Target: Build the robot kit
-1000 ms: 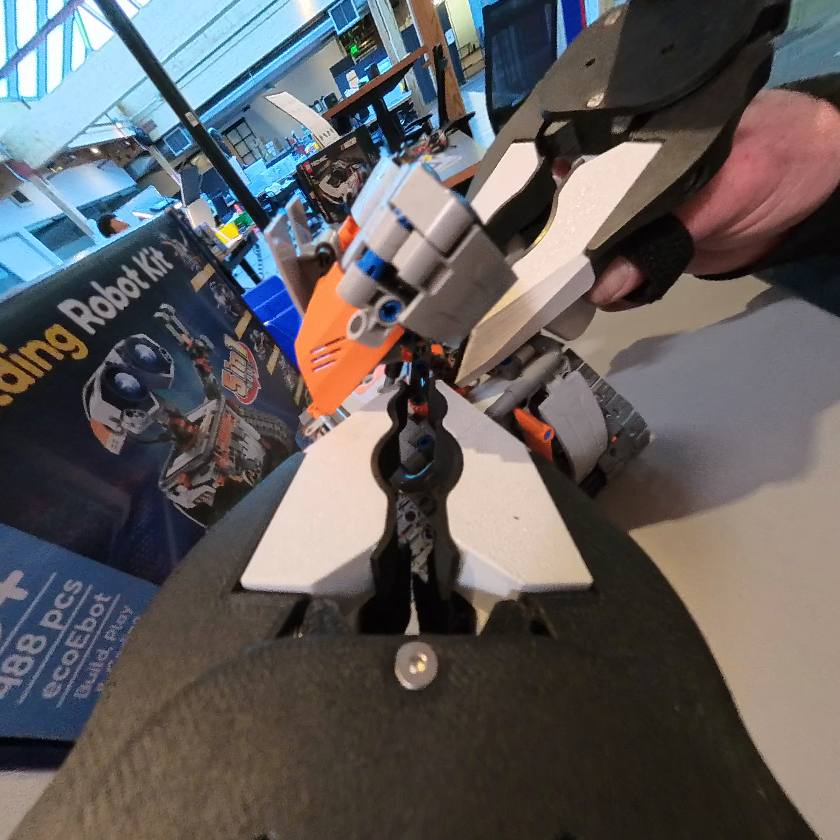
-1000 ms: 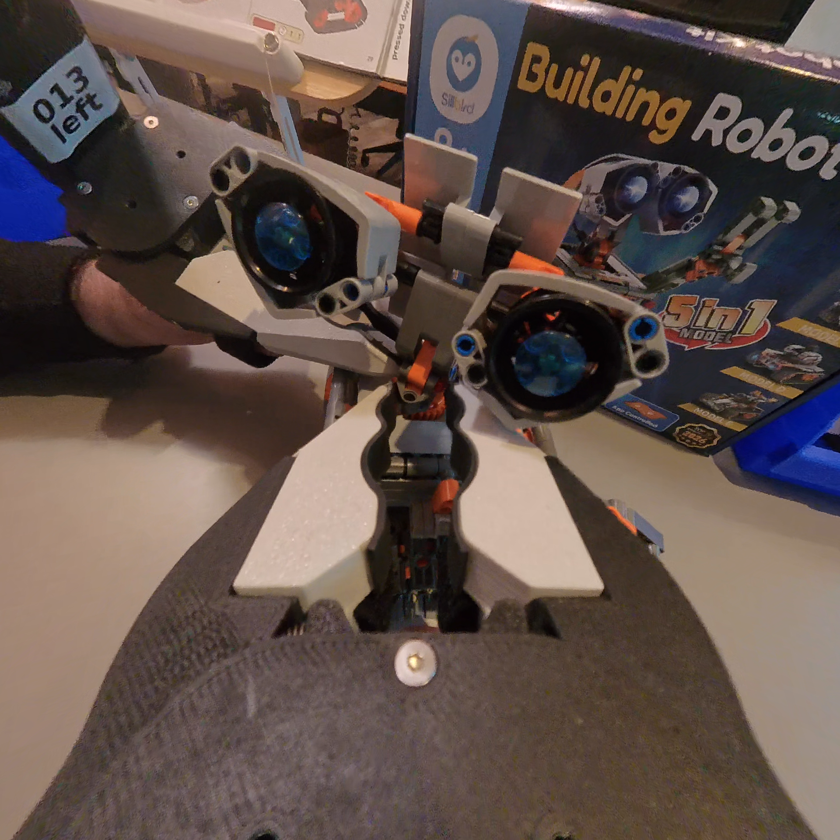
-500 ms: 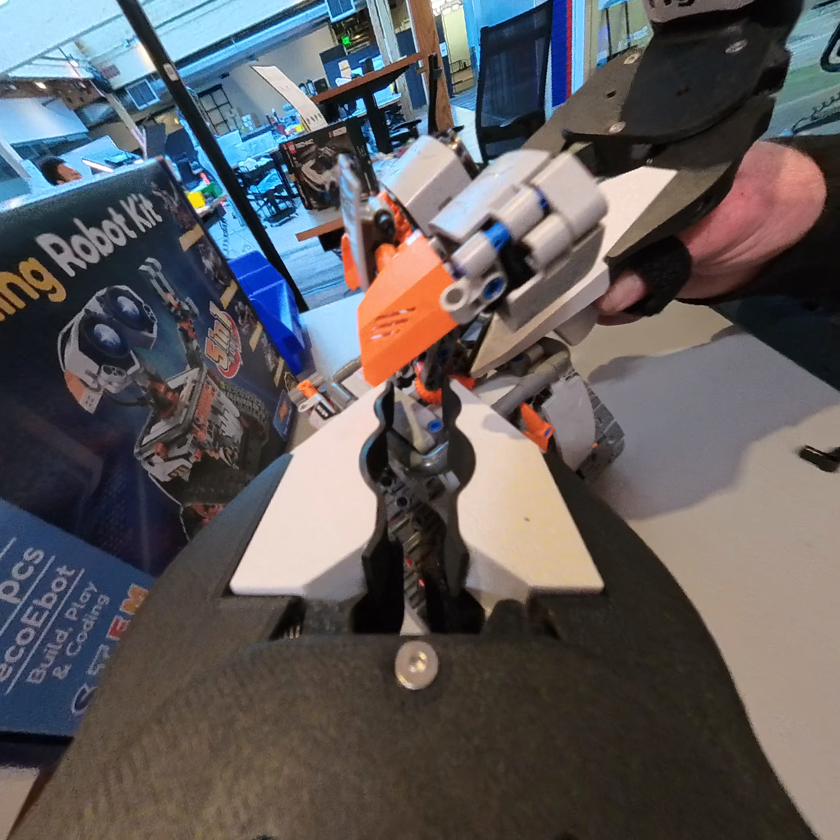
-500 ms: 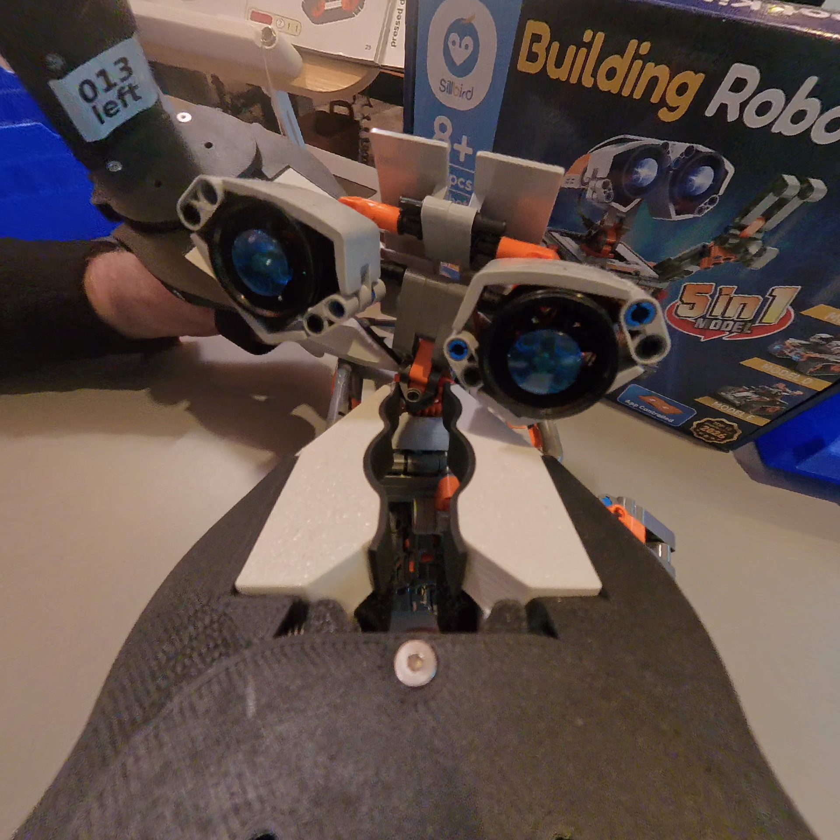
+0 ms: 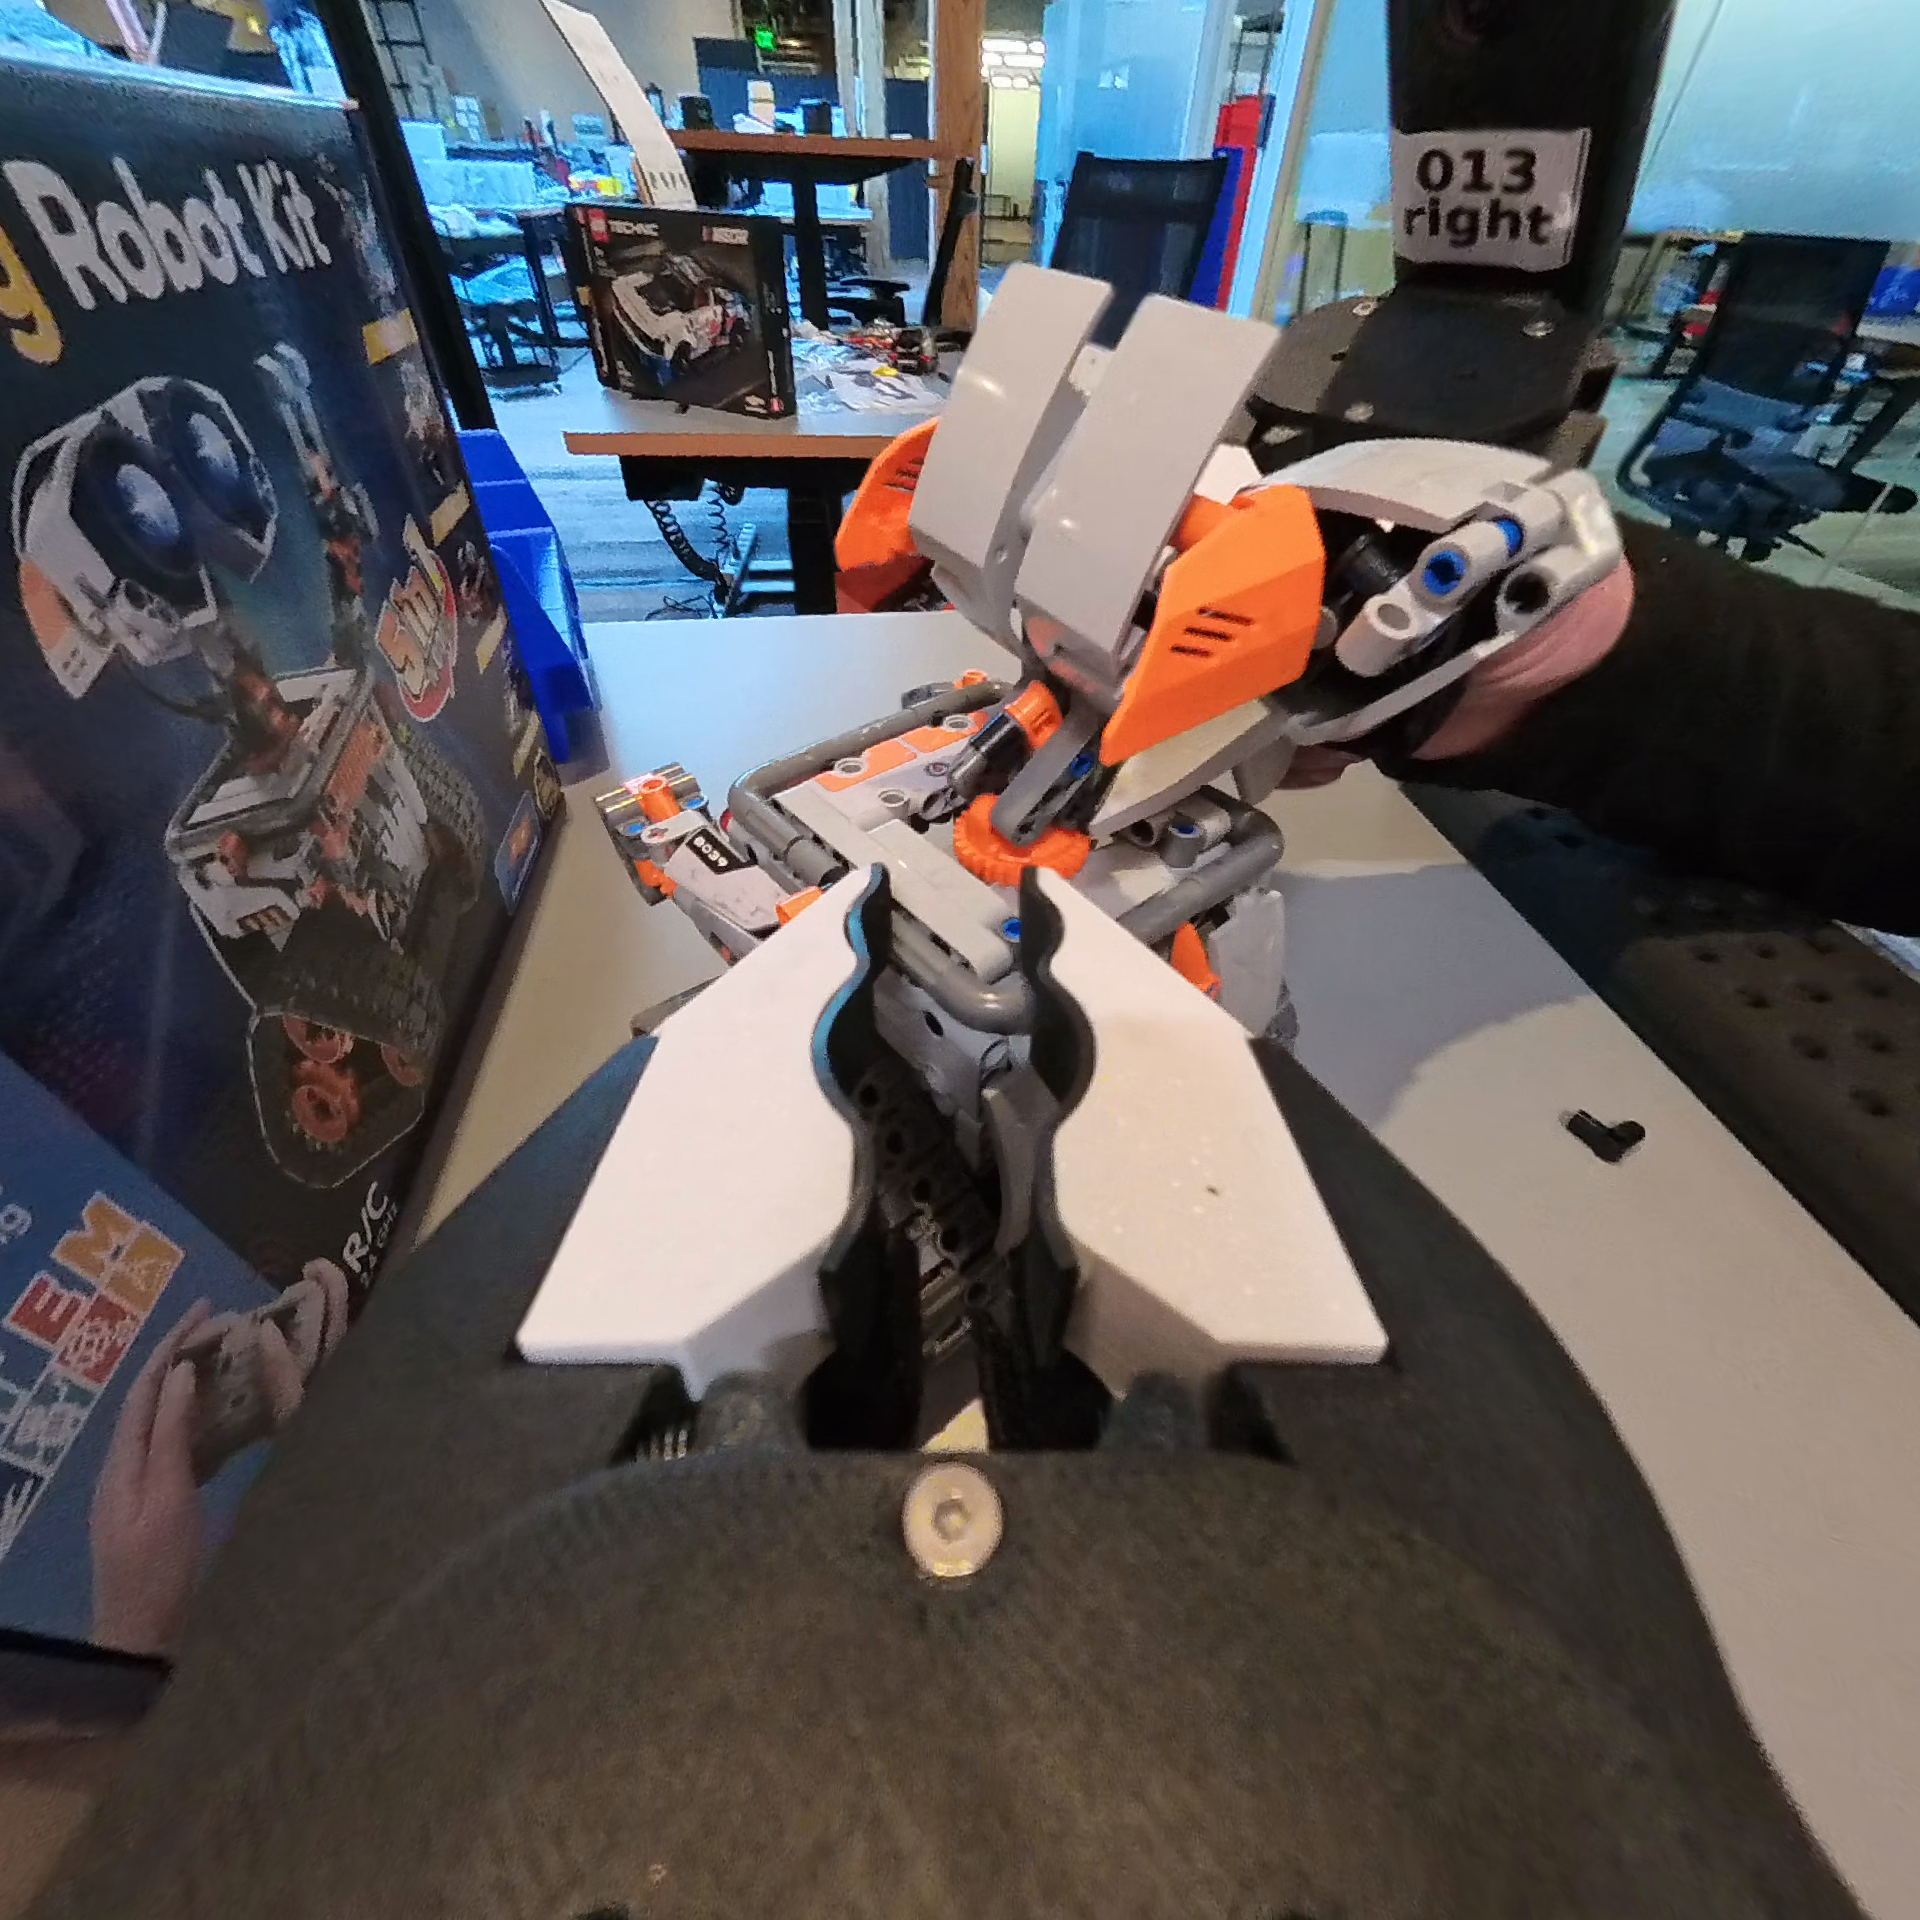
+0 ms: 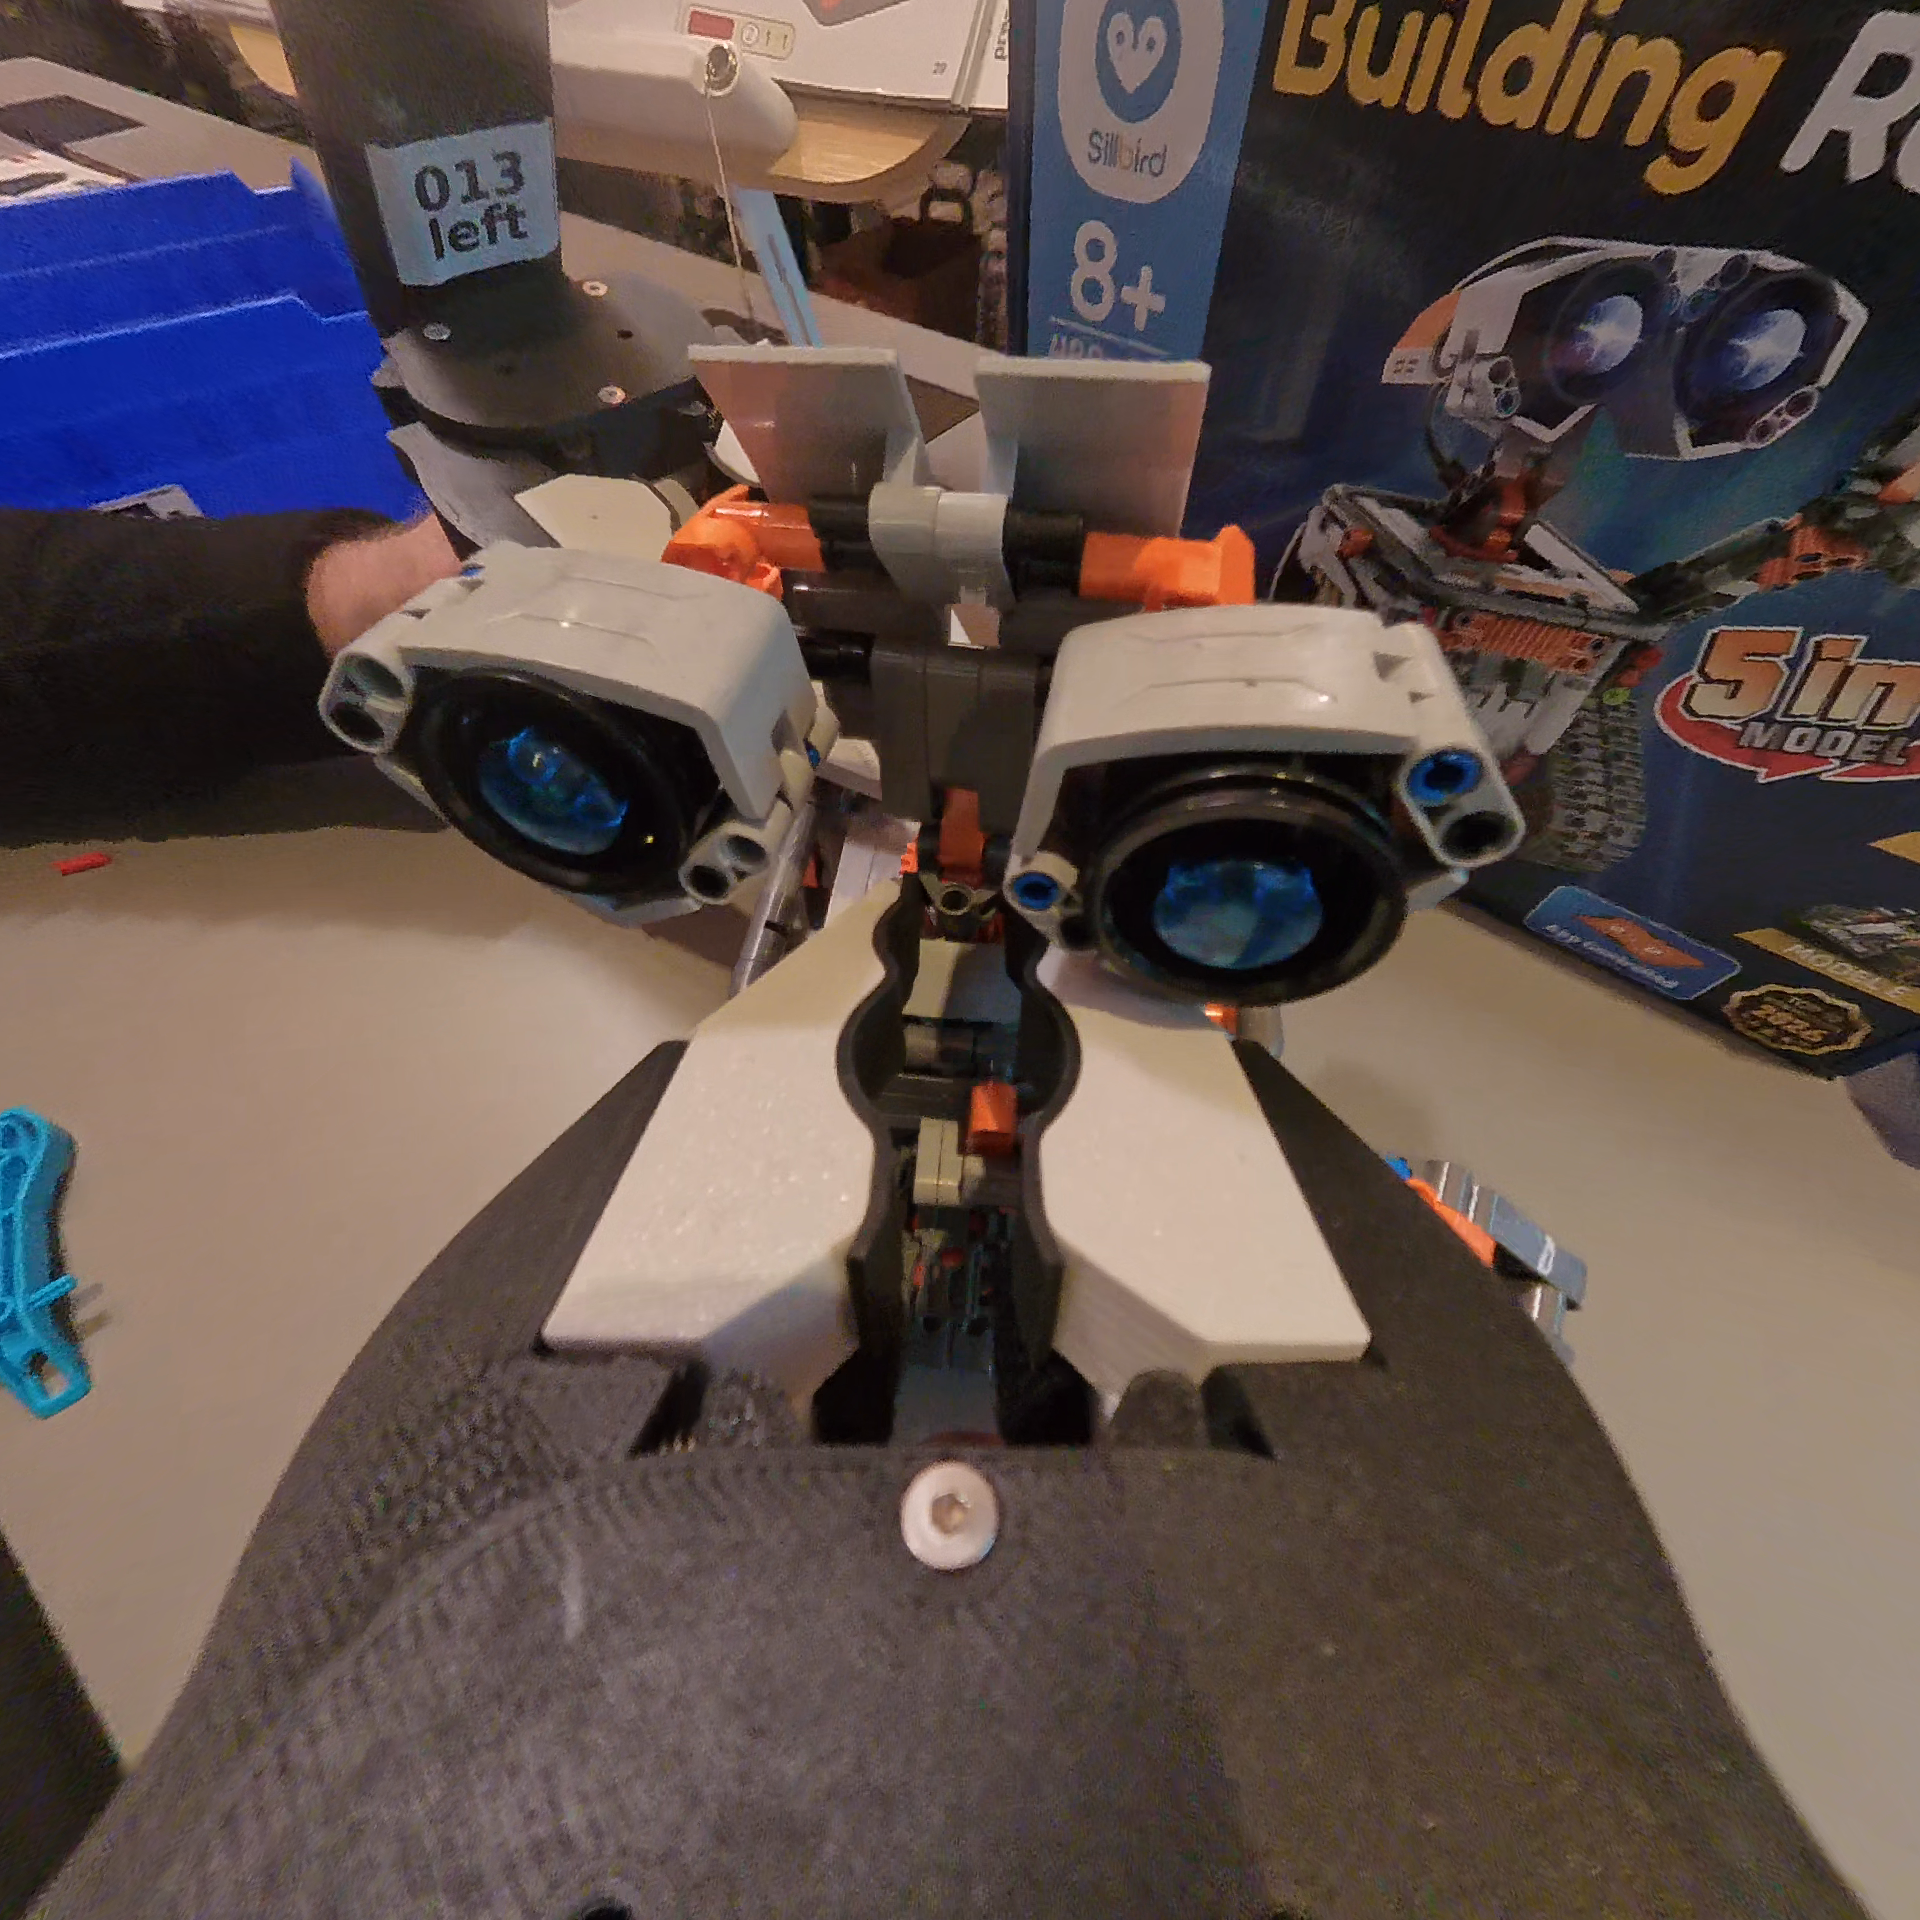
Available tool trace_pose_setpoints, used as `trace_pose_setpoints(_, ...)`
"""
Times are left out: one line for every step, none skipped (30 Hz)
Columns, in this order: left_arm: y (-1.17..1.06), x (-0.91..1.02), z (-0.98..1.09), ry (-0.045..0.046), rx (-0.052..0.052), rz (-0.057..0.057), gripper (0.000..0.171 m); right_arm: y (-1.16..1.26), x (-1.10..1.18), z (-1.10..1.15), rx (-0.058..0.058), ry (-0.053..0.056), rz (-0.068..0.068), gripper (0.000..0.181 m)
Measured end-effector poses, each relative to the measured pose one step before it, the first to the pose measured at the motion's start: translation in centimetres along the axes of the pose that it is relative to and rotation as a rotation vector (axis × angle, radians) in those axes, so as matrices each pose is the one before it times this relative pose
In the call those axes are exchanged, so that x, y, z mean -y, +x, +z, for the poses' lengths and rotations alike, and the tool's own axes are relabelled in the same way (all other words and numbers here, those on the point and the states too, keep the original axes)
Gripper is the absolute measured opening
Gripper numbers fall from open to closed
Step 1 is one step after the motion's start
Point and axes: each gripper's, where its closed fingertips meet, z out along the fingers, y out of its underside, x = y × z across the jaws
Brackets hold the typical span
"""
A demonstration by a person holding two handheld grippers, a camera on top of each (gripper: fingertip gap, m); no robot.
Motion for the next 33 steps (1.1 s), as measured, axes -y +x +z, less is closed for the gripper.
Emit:
trace_pose_setpoints(-0.029,-0.009,0.033,0.00947,0.0121,-0.0032,0.022,-0.003,-0.033,-0.032,0.0254,-0.0112,0.0134,0.014)
trace_pose_setpoints(-0.035,0.013,0.039,0.01183,0.0123,-0.0072,0.021,0.022,-0.031,-0.058,0.0265,-0.0111,0.0117,0.014)
trace_pose_setpoints(0.050,0.005,0.080,0.01228,0.0110,-0.0121,0.021,0.033,-0.044,-0.084,0.0229,-0.0106,0.0065,0.014)
trace_pose_setpoints(0.056,0.006,0.071,0.01049,0.0165,-0.0096,0.021,0.002,-0.053,-0.087,0.0200,-0.0089,0.0017,0.014)
trace_pose_setpoints(0.092,-0.017,0.066,0.00616,0.0185,-0.0013,0.021,-0.001,-0.051,-0.085,0.0172,-0.0075,0.0002,0.014)
trace_pose_setpoints(0.122,0.002,0.027,0.00409,0.0159,-0.0025,0.021,-0.041,-0.060,-0.095,0.0155,-0.0073,-0.0014,0.014)
trace_pose_setpoints(0.102,0.024,0.018,0.00532,0.0208,0.0018,0.020,-0.044,-0.054,-0.084,0.0160,-0.0058,0.0055,0.014)
trace_pose_setpoints(0.083,-0.026,0.058,0.00479,0.0226,0.0031,0.020,-0.024,-0.052,-0.096,0.0166,-0.0058,0.0054,0.014)
trace_pose_setpoints(0.135,0.031,0.052,0.00799,0.0142,-0.0089,0.021,-0.055,-0.087,-0.155,0.0203,-0.0098,0.0028,0.014)
trace_pose_setpoints(0.249,0.036,0.062,0.00739,0.0056,-0.0179,0.021,-0.074,-0.121,-0.214,0.0226,-0.0128,0.0022,0.014)
trace_pose_setpoints(0.298,-0.015,0.084,0.00356,0.0084,-0.0084,0.021,-0.061,-0.135,-0.244,0.0217,-0.0117,0.0016,0.014)
trace_pose_setpoints(0.308,-0.035,0.092,0.00144,0.0140,0.0045,0.022,-0.089,-0.150,-0.243,0.0218,-0.0108,0.0016,0.014)
trace_pose_setpoints(0.337,-0.033,0.091,0.00120,0.0107,0.0002,0.022,-0.118,-0.172,-0.264,0.0236,-0.0119,0.0013,0.014)
trace_pose_setpoints(0.367,0.004,0.046,0.00233,0.0053,-0.0089,0.021,-0.160,-0.191,-0.289,0.0235,-0.0133,-0.0029,0.014)
trace_pose_setpoints(0.374,-0.027,0.065,0.00175,0.0045,-0.0054,0.020,-0.163,-0.216,-0.302,0.0211,-0.0135,-0.0070,0.014)
trace_pose_setpoints(0.408,-0.026,0.091,0.00141,0.0076,-0.0042,0.020,-0.164,-0.210,-0.293,0.0216,-0.0126,-0.0051,0.014)
trace_pose_setpoints(0.464,-0.004,0.109,-0.00049,0.0091,-0.0094,0.020,-0.179,-0.238,-0.311,0.0234,-0.0122,-0.0038,0.014)
trace_pose_setpoints(0.513,-0.035,0.098,-0.00343,0.0053,0.0030,0.020,-0.221,-0.262,-0.360,0.0231,-0.0126,-0.0050,0.014)
trace_pose_setpoints(0.570,-0.028,0.118,-0.00289,-0.0009,-0.0004,0.021,-0.246,-0.279,-0.365,0.0222,-0.0115,-0.0053,0.014)
trace_pose_setpoints(0.668,-0.005,0.112,-0.00006,-0.0108,-0.0199,0.022,-0.256,-0.304,-0.376,0.0227,-0.0091,-0.0056,0.014)
trace_pose_setpoints(0.722,-0.027,0.123,-0.00128,-0.0187,-0.0132,0.023,-0.289,-0.313,-0.389,0.0219,-0.0059,-0.0081,0.014)
trace_pose_setpoints(0.662,-0.054,0.079,-0.00595,-0.0224,0.0055,0.023,-0.254,-0.297,-0.343,0.0174,-0.0005,-0.0114,0.014)
trace_pose_setpoints(0.525,0.016,-0.003,-0.00724,-0.0235,0.0095,0.018,-0.151,-0.207,-0.278,0.0119,0.0054,-0.0022,0.014)
trace_pose_setpoints(0.448,-0.011,0.005,-0.00886,-0.0241,0.0184,0.017,-0.036,-0.130,-0.206,0.0053,0.0089,-0.0022,0.014)
trace_pose_setpoints(0.171,-0.036,0.020,-0.01066,-0.0116,0.0337,0.017,-0.015,-0.082,-0.106,0.0032,0.0097,-0.0068,0.014)
trace_pose_setpoints(-0.192,0.068,-0.011,-0.00861,0.0024,0.0356,0.018,0.001,-0.044,-0.043,0.0040,0.0090,-0.0029,0.014)
trace_pose_setpoints(-0.221,0.325,-0.005,0.00457,-0.0056,0.0249,0.022,0.008,0.007,-0.003,0.0032,0.0080,-0.0013,0.014)
trace_pose_setpoints(0.095,0.296,0.107,0.00079,-0.0331,0.0189,0.022,0.005,0.022,0.025,0.0014,0.0042,-0.0030,0.014)
trace_pose_setpoints(-0.241,0.155,0.213,-0.01021,-0.0140,0.0157,0.023,0.027,0.004,-0.005,-0.0003,0.0011,0.0005,0.014)
trace_pose_setpoints(-0.214,0.304,0.194,0.00533,-0.0123,0.0209,0.026,0.012,-0.008,-0.001,-0.0025,-0.0011,-0.0013,0.014)
trace_pose_setpoints(0.165,0.077,0.230,-0.00141,-0.0327,0.0211,0.028,0.009,0.008,0.008,-0.0038,-0.0020,0.0004,0.014)
trace_pose_setpoints(0.029,-0.466,0.340,-0.03495,-0.0229,0.0213,0.031,-0.018,0.000,0.022,-0.0030,-0.0024,0.0026,0.014)
trace_pose_setpoints(-0.553,-0.313,0.295,-0.02493,0.0140,0.0187,0.037,0.007,-0.007,0.001,-0.0048,-0.0038,0.0000,0.014)
